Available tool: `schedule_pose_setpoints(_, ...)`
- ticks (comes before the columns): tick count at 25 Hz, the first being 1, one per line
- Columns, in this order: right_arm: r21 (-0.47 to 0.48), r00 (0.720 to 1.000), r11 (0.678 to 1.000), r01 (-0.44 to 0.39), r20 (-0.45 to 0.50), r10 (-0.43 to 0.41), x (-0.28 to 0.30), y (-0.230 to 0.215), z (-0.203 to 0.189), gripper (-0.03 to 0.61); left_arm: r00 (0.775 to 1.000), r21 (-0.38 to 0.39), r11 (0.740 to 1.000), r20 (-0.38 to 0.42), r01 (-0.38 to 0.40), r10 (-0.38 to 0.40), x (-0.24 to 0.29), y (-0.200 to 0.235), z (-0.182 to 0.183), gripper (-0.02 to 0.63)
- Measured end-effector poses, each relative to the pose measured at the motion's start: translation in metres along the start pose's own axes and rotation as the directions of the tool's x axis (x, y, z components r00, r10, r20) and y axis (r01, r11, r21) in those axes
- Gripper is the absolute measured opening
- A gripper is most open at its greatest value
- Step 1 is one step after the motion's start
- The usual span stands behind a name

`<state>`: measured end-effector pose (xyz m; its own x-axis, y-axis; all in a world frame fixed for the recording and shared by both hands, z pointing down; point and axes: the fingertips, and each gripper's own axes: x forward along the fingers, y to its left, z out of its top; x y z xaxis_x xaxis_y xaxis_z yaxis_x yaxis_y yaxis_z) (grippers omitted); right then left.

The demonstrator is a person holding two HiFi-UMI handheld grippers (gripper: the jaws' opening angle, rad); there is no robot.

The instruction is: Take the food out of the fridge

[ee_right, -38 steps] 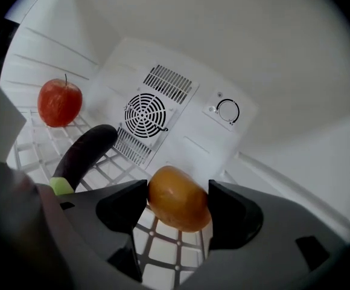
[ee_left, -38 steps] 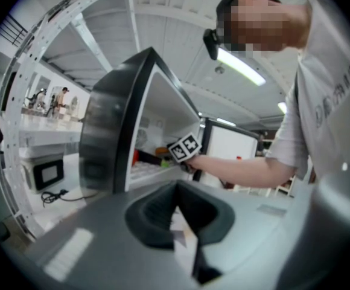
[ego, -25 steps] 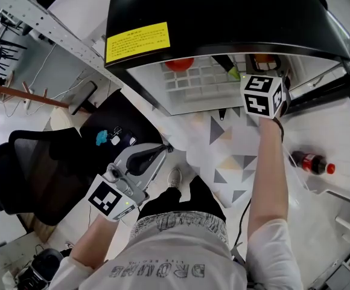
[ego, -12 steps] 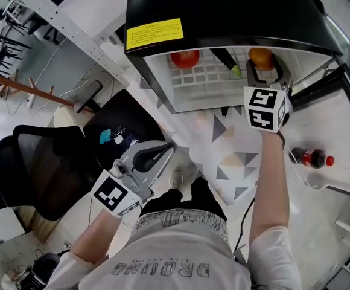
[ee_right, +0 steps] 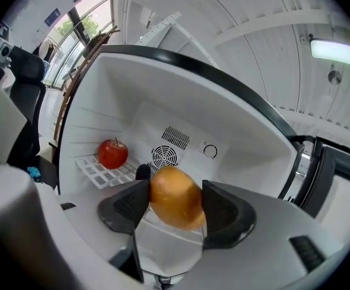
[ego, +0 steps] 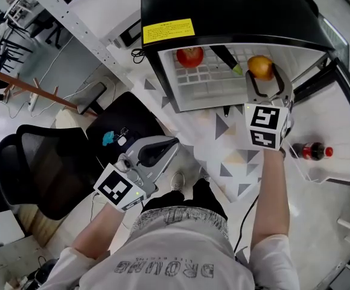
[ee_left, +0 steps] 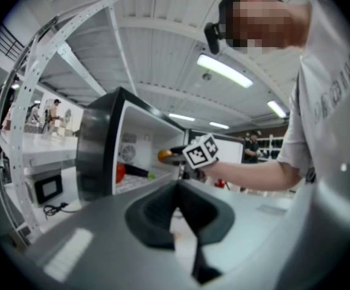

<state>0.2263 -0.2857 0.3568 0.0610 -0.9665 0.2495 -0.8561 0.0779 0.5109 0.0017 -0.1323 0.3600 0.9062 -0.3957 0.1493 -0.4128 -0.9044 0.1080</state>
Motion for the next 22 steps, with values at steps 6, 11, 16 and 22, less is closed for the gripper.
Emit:
schedule_pose_setpoints(6,0.004,1.0,1.0,-0.007,0.027,0.006,-0.024,0.009,0.009,0.273,1.0,0.007,1.0,0.007,0.004,-0.004,-0.006,-0.001,0.003,0.006)
schedule_pose_setpoints(11,0.02,0.999,1.0,-0.015,0.036,0.015,-0.043,0.01,0.011,0.272,1.0,0.014,1.0,0.024,0.001,-0.001,-0.009,0.001,0.009,0.006)
schedule_pose_setpoints(16,0.038,0.999,0.999,-0.033,0.035,0.031,-0.06,0.012,0.009,0.272,0.999,0.023,1.0,0.035,-0.004,0.003,-0.011,0.003,0.016,0.006)
schedule_pose_setpoints(22,0.06,0.998,0.997,-0.054,0.026,0.053,-0.077,0.015,0.002,0.27,0.999,0.033,0.999,0.052,-0.011,0.009,-0.012,0.005,0.024,0.006)
